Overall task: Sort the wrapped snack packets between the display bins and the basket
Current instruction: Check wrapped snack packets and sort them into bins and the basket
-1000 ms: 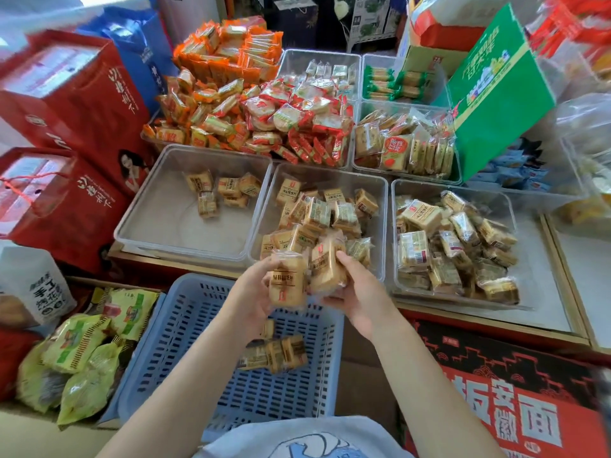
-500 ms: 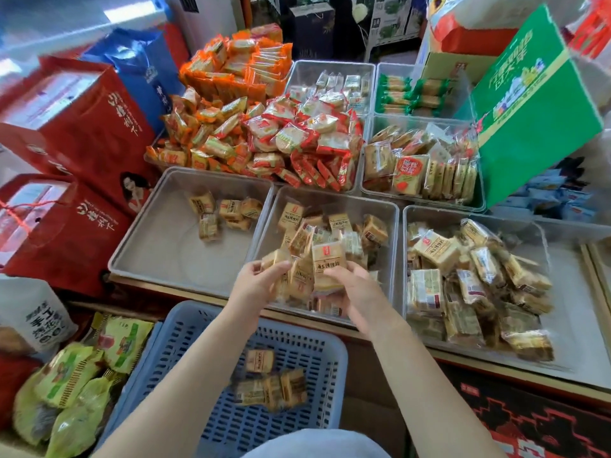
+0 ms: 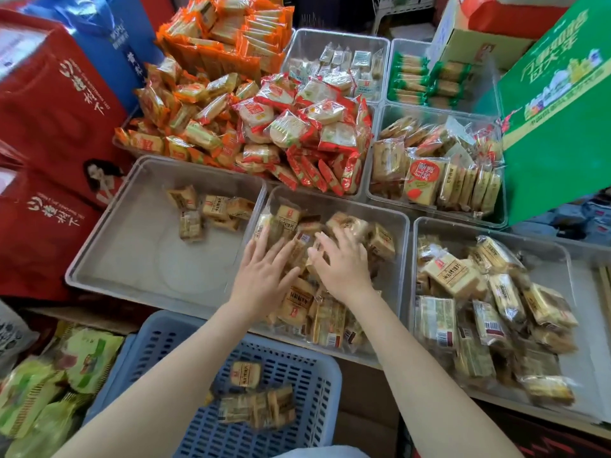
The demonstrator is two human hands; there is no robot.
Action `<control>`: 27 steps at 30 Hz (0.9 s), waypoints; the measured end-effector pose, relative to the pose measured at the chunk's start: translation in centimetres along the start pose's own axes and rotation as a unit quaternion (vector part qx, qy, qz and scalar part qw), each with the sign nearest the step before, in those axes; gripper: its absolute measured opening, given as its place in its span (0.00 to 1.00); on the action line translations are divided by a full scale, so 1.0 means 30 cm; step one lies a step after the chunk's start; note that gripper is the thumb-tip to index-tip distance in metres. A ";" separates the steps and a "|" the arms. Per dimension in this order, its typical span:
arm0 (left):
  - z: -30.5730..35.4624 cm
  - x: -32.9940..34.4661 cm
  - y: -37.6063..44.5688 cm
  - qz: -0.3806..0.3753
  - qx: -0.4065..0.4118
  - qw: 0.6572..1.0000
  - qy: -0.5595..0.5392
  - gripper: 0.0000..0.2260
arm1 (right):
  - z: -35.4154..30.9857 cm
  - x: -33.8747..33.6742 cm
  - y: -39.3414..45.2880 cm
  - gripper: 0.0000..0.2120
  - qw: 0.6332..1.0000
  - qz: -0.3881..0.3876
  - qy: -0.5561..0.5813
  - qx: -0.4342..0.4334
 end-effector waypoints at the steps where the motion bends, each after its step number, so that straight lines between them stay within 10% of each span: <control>1: -0.006 0.014 -0.010 0.011 0.009 1.000 0.006 0.30 | -0.003 0.027 -0.007 0.27 0.999 -0.013 -0.031 -0.002; 11: -0.083 -0.003 -0.069 0.080 -0.004 0.984 -0.157 0.33 | -0.031 0.064 0.037 0.43 0.997 0.042 -0.054 0.037; 18: -0.353 -0.124 -0.153 0.193 -0.112 0.961 -0.163 0.28 | -0.337 0.056 0.117 0.32 0.988 0.100 0.083 -0.086; 27: -0.814 -0.219 -0.182 0.201 -0.305 0.931 -0.027 0.34 | -0.763 0.321 0.430 0.30 0.987 -0.079 0.110 -0.091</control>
Point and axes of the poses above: each hand's wrist, its own y-axis towards the middle knuckle, its own x-axis out of the palm, z = x × y, the point moved 2 cm from there along y, towards the middle knuckle, and after that the axes turned 7 degrees about -y, right-handed, at the moved point
